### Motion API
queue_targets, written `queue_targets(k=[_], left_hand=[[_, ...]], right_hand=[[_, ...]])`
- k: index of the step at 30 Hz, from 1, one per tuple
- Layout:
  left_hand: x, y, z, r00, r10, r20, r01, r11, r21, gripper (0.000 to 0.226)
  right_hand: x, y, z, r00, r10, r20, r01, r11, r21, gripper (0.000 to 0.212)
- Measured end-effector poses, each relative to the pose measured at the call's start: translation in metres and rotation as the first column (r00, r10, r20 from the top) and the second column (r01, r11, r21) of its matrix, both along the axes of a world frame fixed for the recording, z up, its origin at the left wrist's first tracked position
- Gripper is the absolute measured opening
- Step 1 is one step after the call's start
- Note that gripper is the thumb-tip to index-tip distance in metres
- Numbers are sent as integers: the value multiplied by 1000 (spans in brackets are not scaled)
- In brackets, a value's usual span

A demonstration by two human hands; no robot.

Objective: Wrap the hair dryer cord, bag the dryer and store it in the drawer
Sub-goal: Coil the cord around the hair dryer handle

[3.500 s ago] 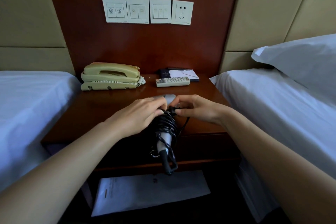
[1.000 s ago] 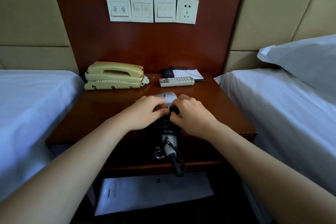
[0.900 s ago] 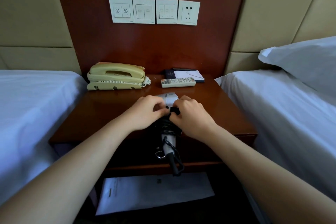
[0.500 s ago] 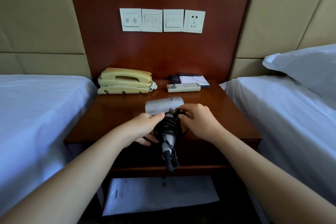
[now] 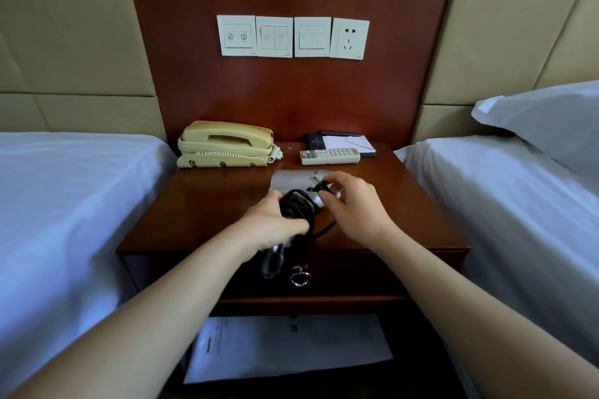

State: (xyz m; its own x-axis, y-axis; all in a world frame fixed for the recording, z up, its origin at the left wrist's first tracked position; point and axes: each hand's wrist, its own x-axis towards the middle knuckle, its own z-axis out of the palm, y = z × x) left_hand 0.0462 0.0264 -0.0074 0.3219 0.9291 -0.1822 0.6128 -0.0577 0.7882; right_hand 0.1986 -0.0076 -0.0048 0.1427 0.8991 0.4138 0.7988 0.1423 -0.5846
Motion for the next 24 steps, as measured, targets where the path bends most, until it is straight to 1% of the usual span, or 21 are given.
queue_targets(k=[3,5,6,9,11,12,15,17,20,22,24], left_hand=[[-10,7,4,1000,-10,15,8,993,120,47],[-16,14,2,998,-39,51,30,986,166,43],[-19,18,0,996,-63,66,50,983,177,40],[-25,22,-6,980,-113,167,91,987,135,14],[-27,23,-6,974,-122,190,99,987,129,16],[-27,24,-5,974,-137,178,111,983,149,15],[-24,25,-1,976,-195,93,160,942,294,9],[-19,25,1,970,-234,73,194,915,354,8],[-12,26,5,963,-271,10,239,867,437,15],[-14,26,8,956,-292,-41,273,824,497,18],[-18,26,8,942,-299,-154,331,750,573,12]], right_hand=[[-2,-2,3,998,6,-70,-3,999,48,25],[-3,-3,7,996,15,-90,-10,998,55,27],[-3,-3,9,996,21,-91,-16,998,55,27],[-3,-4,9,998,18,-60,-15,999,48,26],[-3,-4,7,999,16,-39,-15,1000,18,25],[-4,-3,5,999,18,-36,-18,1000,4,26],[-5,-1,2,999,17,-43,-17,1000,2,30],[-6,1,1,998,15,-53,-14,1000,16,26],[-6,2,-1,999,13,-51,-11,999,39,23],[-6,1,-1,999,13,-41,-11,999,49,22],[-5,0,-1,1000,25,-9,-24,998,50,18]])
